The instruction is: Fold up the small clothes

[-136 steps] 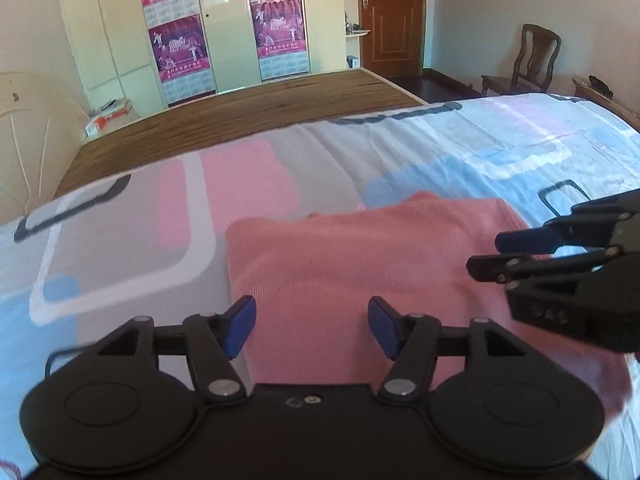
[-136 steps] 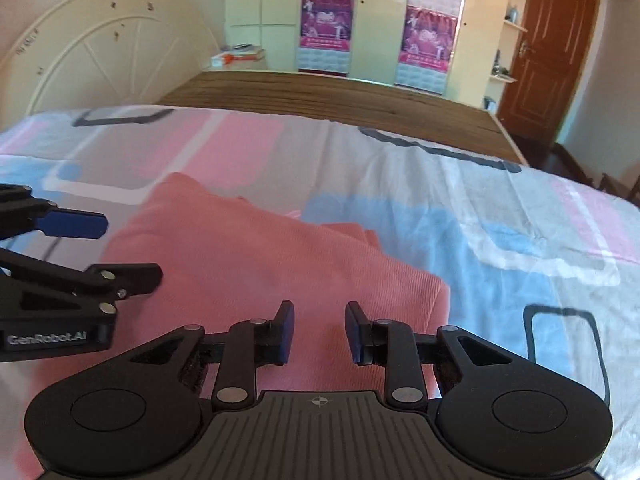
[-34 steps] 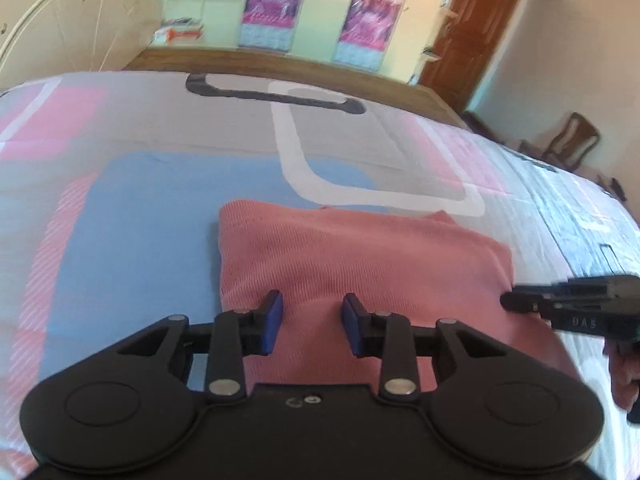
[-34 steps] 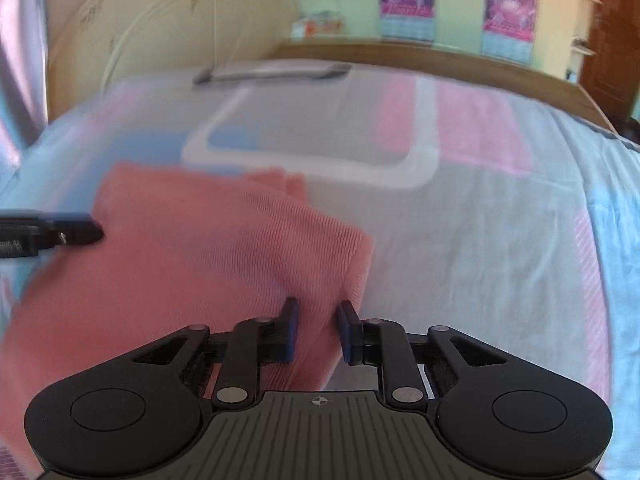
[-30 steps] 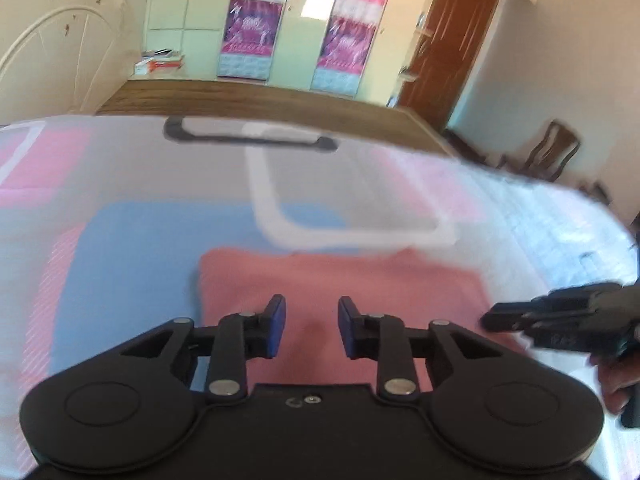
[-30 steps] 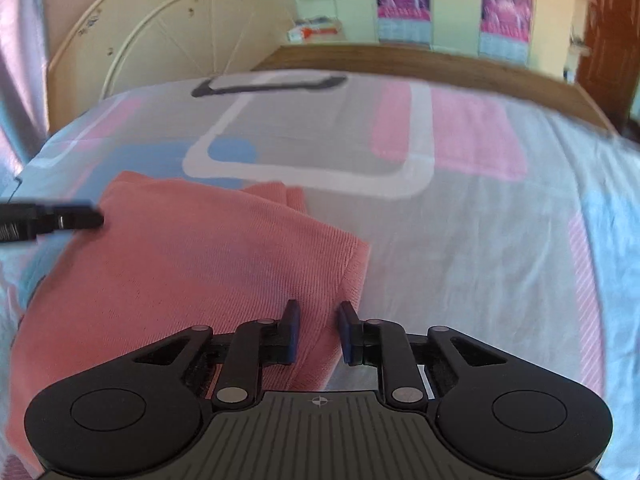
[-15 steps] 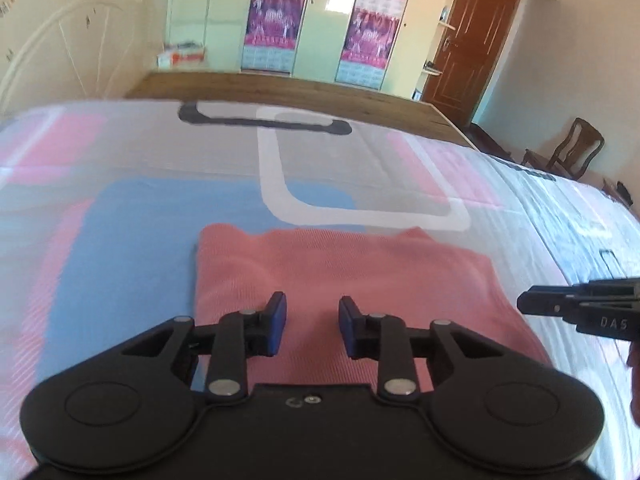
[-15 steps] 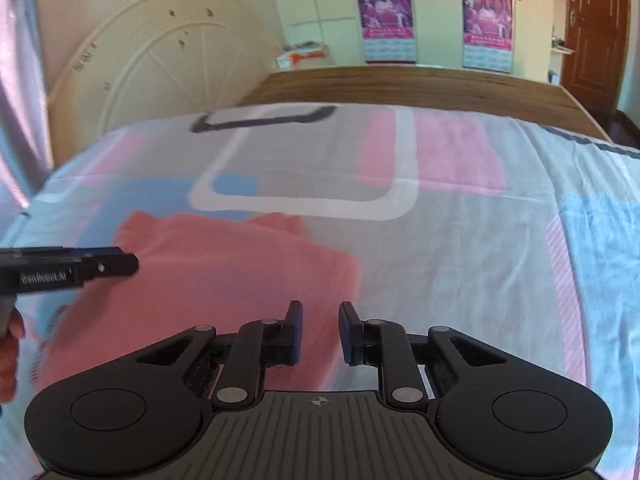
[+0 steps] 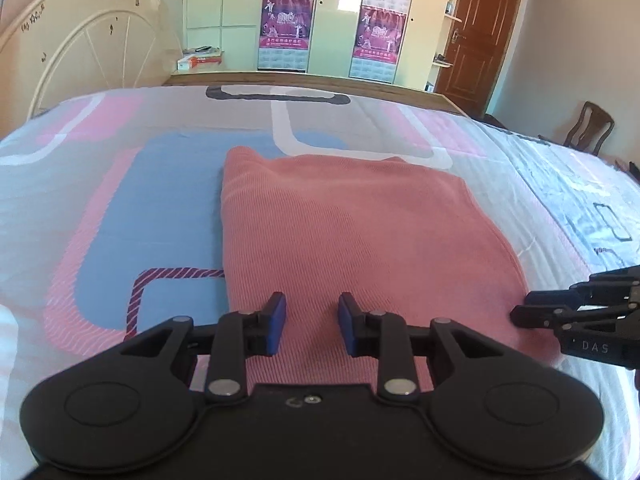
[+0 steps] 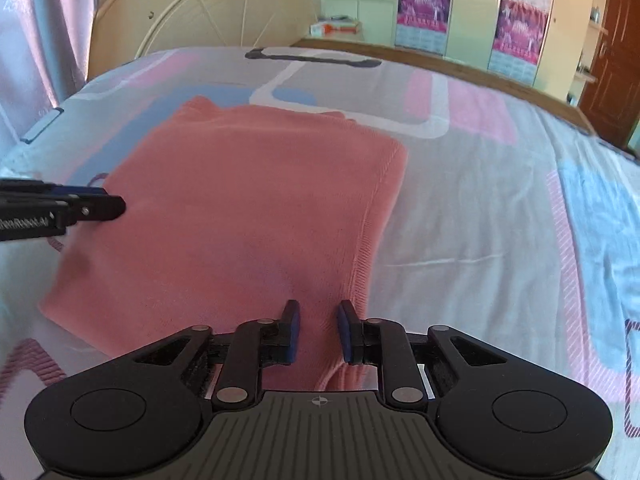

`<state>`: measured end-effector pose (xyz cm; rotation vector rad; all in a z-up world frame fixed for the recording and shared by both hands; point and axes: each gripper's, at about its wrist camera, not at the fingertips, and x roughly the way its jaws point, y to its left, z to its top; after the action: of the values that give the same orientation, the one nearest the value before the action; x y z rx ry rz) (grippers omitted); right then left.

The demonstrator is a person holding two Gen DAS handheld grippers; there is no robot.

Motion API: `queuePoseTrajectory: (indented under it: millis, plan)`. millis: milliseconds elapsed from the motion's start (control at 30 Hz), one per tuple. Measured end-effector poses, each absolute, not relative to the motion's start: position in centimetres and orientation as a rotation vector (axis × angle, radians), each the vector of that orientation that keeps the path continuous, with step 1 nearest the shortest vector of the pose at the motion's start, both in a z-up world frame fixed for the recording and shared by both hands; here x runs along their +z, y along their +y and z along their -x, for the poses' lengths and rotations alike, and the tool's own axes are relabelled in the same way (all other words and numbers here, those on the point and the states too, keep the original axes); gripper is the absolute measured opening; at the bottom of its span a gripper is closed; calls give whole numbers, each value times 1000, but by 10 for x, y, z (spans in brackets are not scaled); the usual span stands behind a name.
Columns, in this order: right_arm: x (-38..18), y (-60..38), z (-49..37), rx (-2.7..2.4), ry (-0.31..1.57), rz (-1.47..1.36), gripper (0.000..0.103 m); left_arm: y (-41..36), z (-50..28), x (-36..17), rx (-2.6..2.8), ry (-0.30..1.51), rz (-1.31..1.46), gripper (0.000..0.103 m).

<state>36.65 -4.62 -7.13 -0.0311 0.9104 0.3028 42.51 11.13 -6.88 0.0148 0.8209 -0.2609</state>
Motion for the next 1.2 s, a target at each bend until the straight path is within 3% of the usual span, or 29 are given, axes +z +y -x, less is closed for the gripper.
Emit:
queuePoseTrajectory:
  millis: [467,600,967,1033,1067,1133,1167,1200]
  plan:
    - [-74,-56,-349,287,966,-25,20,105,-350,-94,-188,856,-94,29]
    - [-62,-71,-331,263,910,-106,20,111,-336,-69,-146,809,-20,35]
    - [13,-93,-176,328,703,-104,20,88,-200,-9,-136,686,-16,35]
    - [18,-88,-151,329,693,-86,20,85,-177,-1,-132,671,-23,40]
    - [22,-85,-140,327,688,-80,20,83,-165,3,-125,661,-30,48]
    - [28,-85,-117,310,670,-72,21,79,-143,11,-97,625,-33,84]
    - [30,-85,-107,296,660,-70,48,79,-131,14,-76,592,-31,101]
    - [32,-87,-99,261,652,-72,103,78,-118,18,-52,552,-36,103]
